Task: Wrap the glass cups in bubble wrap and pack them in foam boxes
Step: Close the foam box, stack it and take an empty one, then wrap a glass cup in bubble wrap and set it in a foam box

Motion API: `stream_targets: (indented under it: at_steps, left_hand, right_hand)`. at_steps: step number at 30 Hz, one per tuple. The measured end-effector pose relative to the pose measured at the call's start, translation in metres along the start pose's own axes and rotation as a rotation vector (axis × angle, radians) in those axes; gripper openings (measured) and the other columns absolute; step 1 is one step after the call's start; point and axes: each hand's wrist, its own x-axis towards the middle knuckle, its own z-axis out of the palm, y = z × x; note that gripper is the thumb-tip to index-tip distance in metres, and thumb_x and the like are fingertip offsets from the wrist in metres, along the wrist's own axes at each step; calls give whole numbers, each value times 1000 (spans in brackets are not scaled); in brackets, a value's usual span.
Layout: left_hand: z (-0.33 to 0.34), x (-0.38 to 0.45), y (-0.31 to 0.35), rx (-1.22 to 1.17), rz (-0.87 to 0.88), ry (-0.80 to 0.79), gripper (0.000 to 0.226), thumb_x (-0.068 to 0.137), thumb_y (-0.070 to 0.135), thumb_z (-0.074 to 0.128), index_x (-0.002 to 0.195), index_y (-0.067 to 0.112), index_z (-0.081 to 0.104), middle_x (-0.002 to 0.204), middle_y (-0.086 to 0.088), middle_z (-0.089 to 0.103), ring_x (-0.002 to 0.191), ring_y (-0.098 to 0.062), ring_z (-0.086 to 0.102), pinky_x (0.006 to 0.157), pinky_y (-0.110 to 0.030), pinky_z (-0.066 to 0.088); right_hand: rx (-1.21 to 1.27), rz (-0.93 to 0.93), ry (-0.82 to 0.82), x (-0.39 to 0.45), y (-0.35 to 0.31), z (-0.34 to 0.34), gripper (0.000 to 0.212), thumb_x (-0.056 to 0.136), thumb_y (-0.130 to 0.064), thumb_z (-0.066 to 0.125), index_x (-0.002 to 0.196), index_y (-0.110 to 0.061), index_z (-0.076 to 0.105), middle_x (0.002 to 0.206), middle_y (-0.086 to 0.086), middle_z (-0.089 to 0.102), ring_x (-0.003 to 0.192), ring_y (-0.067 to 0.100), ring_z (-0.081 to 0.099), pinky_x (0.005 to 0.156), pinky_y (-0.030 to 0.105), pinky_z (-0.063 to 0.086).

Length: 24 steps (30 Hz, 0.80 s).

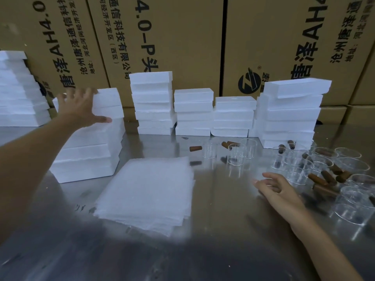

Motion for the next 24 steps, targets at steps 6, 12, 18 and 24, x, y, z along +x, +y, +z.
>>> stream_targets:
  at_steps: [6, 12, 18, 24]
  left_hand:
    - [-1, -1, 8, -50, -6, 17, 77, 79, 34, 79, 140, 10, 38, 142, -25, 43, 136, -43, 33, 113, -59, 20]
    - [-14, -4, 59, -103, 130, 169, 66, 84, 24, 70, 137, -1, 41, 136, -29, 44, 131, -45, 35, 115, -55, 18]
    - [-18, -2, 139, -234, 315, 132, 63, 86, 20, 65, 143, 6, 41, 144, -22, 41, 136, -39, 32, 114, -49, 22]
    - [-3, -11, 256, -561, 395, -68, 63, 88, 21, 64, 144, 14, 36, 146, -16, 40, 135, -35, 34, 108, -46, 31]
  right_hand:
    - [2, 12, 28, -1, 0, 2, 30, 86, -36, 75, 112, -26, 63, 107, -6, 64, 100, 8, 63, 87, 27, 48]
    - [-9, 11, 128, 7, 10, 6, 12, 90, -31, 71, 100, -25, 66, 99, -4, 66, 96, 13, 65, 88, 32, 52]
    - [-310, -99, 260, 12, 12, 17, 8, 89, -23, 59, 82, -25, 62, 81, -11, 64, 80, 12, 61, 66, 28, 41]
    - [-795, -151, 205, 24, 2, 28, 19, 95, -36, 43, 86, -28, 58, 86, -10, 59, 80, 13, 57, 71, 31, 42]
